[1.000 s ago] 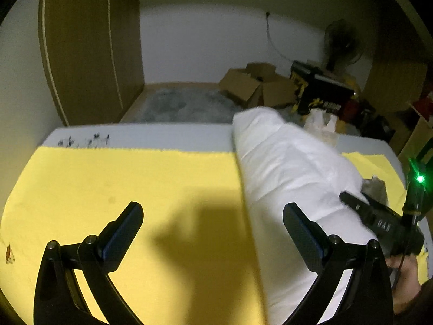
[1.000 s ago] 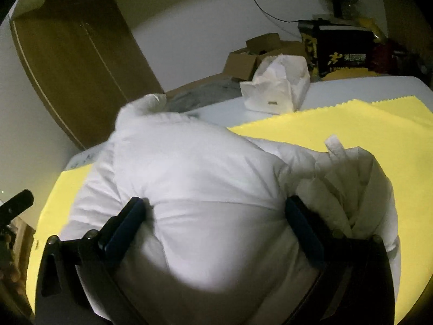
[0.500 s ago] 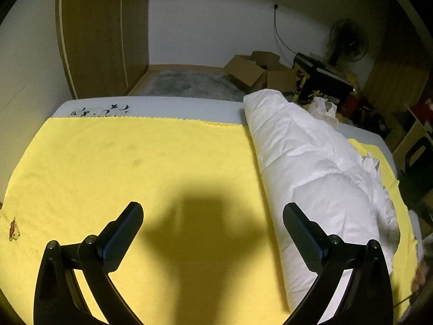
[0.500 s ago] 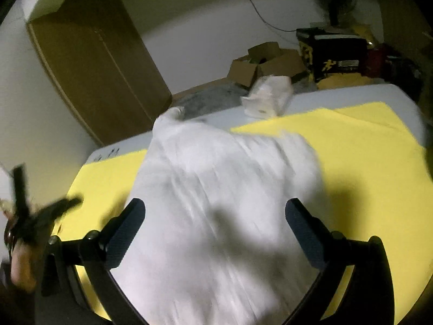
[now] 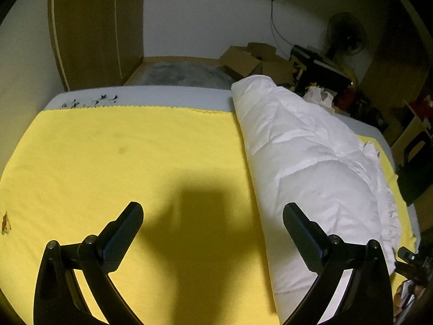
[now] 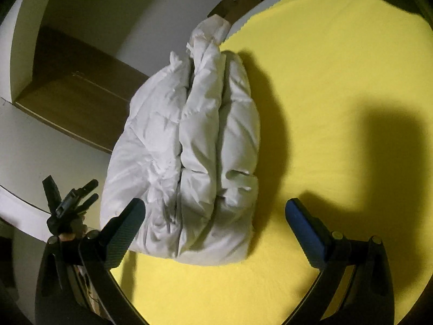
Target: Fold large clothes
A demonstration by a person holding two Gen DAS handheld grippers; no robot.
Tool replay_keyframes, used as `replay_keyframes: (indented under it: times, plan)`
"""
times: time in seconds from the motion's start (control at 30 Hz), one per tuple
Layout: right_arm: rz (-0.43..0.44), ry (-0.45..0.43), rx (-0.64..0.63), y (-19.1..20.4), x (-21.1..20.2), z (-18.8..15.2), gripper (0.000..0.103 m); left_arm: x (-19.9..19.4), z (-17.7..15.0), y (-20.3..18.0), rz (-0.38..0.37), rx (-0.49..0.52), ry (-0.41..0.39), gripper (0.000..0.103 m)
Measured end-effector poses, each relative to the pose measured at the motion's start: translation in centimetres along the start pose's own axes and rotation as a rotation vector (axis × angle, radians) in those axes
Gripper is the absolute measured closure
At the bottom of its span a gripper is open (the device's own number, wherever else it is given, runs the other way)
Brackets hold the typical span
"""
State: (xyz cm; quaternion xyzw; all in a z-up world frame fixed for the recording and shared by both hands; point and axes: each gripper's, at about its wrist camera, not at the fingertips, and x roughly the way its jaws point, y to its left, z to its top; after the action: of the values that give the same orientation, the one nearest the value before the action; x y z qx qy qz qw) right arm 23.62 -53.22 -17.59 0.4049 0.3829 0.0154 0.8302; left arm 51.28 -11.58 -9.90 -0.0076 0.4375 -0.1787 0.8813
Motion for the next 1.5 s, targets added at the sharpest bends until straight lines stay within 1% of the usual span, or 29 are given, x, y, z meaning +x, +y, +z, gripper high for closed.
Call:
replay_keyframes:
  times: [0.03, 0.07, 0.13, 0.27, 0.3, 0.33, 0.37, 0.4, 0.43, 0.5, 0.53, 0.57, 0.6, 0.67, 0.73, 0.8, 0.83, 0.93, 0.97, 1.13, 1.17, 1.2, 1.23, 1.3, 1.33, 1.37, 1.4, 1.43, 1.5]
  plan:
    - [0.015, 0.008, 0.002, 0.2, 0.6, 0.0, 0.0, 0.3, 0.2, -0.2, 0.005, 0.004, -0.002, 0.0]
    - [0.011, 0.01, 0.001, 0.3, 0.9, 0.0, 0.0, 0.8, 0.5, -0.3, 0.011, 0.001, -0.003, 0.0]
    - [-0.023, 0.017, 0.0, 0.4, 1.8, 0.0, 0.0, 1.9, 1.2, -0.4, 0.018, -0.012, 0.0, 0.0]
    - [-0.041, 0.006, -0.029, 1.3, 3.0, -0.4, 0.0, 4.6, 3.3, -0.6, 0.028, -0.02, 0.006, 0.0]
    - [-0.036, -0.004, -0.029, 1.4, 3.1, -0.4, 0.005, 5.8, 4.0, -0.5, 0.021, -0.029, 0.017, 0.0]
    - [-0.027, -0.006, -0.027, 1.6, 3.4, -0.4, 0.012, 6.6, 4.5, -0.5, 0.009, -0.036, 0.028, 0.0]
    - [-0.022, -0.004, -0.015, 1.5, 3.6, -0.5, 0.017, 7.6, 5.1, -0.4, -0.021, -0.048, 0.042, 0.0]
    - [-0.02, -0.013, -0.01, 1.4, 3.7, -0.4, 0.021, 8.9, 5.8, -0.2, -0.074, -0.071, 0.063, 0.0]
    - [-0.017, -0.016, -0.01, 1.4, 3.9, -0.4, 0.023, 10.3, 6.4, 0.0, -0.13, -0.095, 0.089, 0.0]
    - [-0.012, -0.014, -0.022, 1.6, 4.0, -0.5, 0.026, 12.3, 7.5, 0.3, -0.219, -0.14, 0.127, 0.0]
    - [-0.007, -0.016, -0.025, 1.5, 3.9, -0.5, 0.027, 12.8, 7.9, 0.4, -0.244, -0.149, 0.138, 0.0]
    - [-0.002, -0.017, -0.031, 1.4, 3.8, -0.6, 0.027, 13.6, 8.4, 0.3, -0.286, -0.16, 0.156, 0.0]
    - [0.001, -0.019, -0.033, 1.4, 3.8, -0.7, 0.027, 14.5, 8.8, 0.3, -0.348, -0.171, 0.189, 0.0]
    - [-0.001, -0.023, -0.041, 1.4, 4.0, -0.8, 0.027, 15.3, 9.2, 0.2, -0.43, -0.187, 0.219, 0.0]
    - [-0.004, -0.024, -0.046, 1.1, 3.7, -1.0, 0.027, 16.1, 9.3, -0.2, -0.522, -0.202, 0.271, 0.0]
    - [-0.01, -0.024, -0.058, 1.1, 3.5, -1.1, 0.026, 16.8, 9.3, -0.9, -0.64, -0.223, 0.318, 0.0]
    - [-0.01, -0.024, -0.061, 1.2, 3.7, -1.0, 0.026, 17.2, 9.1, -1.5, -0.676, -0.223, 0.342, 0.0]
    - [-0.005, -0.024, -0.066, 1.3, 3.8, -1.1, 0.026, 17.8, 9.1, -3.1, -0.639, -0.158, 0.364, 0.0]
    - [-0.005, -0.023, -0.069, 1.4, 3.9, -1.1, 0.026, 18.0, 9.2, -3.3, -0.631, -0.154, 0.367, 0.0]
    - [-0.015, -0.019, -0.081, 1.7, 4.3, -0.9, 0.027, 19.1, 9.7, -2.9, -0.62, -0.225, 0.387, 0.001]
    - [-0.024, -0.02, -0.087, 1.9, 4.3, -0.9, 0.029, 19.0, 9.8, -2.9, -0.617, -0.226, 0.38, 0.004]
    - [-0.03, -0.021, -0.089, 2.1, 4.3, -0.8, 0.035, 18.6, 9.8, -3.2, -0.596, -0.204, 0.373, 0.015]
    - [-0.033, -0.024, -0.091, 2.4, 4.3, -0.8, 0.039, 18.3, 9.7, -3.3, -0.587, -0.191, 0.37, 0.02]
    - [-0.045, -0.044, -0.118, 3.3, 3.9, -0.8, 0.052, 17.4, 9.8, -3.5, -0.562, -0.169, 0.352, 0.043]
    - [-0.049, -0.051, -0.128, 3.7, 3.8, -0.8, 0.055, 17.0, 9.8, -3.9, -0.55, -0.163, 0.348, 0.049]
    - [-0.052, -0.056, -0.135, 4.2, 3.7, -0.8, 0.058, 16.4, 9.8, -4.1, -0.531, -0.145, 0.337, 0.059]
    - [-0.049, -0.055, -0.134, 4.4, 3.8, -0.8, 0.06, 16.1, 9.8, -4.3, -0.515, -0.13, 0.328, 0.066]
    - [-0.04, -0.051, -0.123, 4.4, 3.8, -0.8, 0.061, 15.7, 9.8, -4.5, -0.501, -0.118, 0.319, 0.069]
    - [-0.031, -0.047, -0.115, 4.6, 3.7, -0.7, 0.063, 14.8, 9.7, -4.7, -0.483, -0.103, 0.292, 0.078]
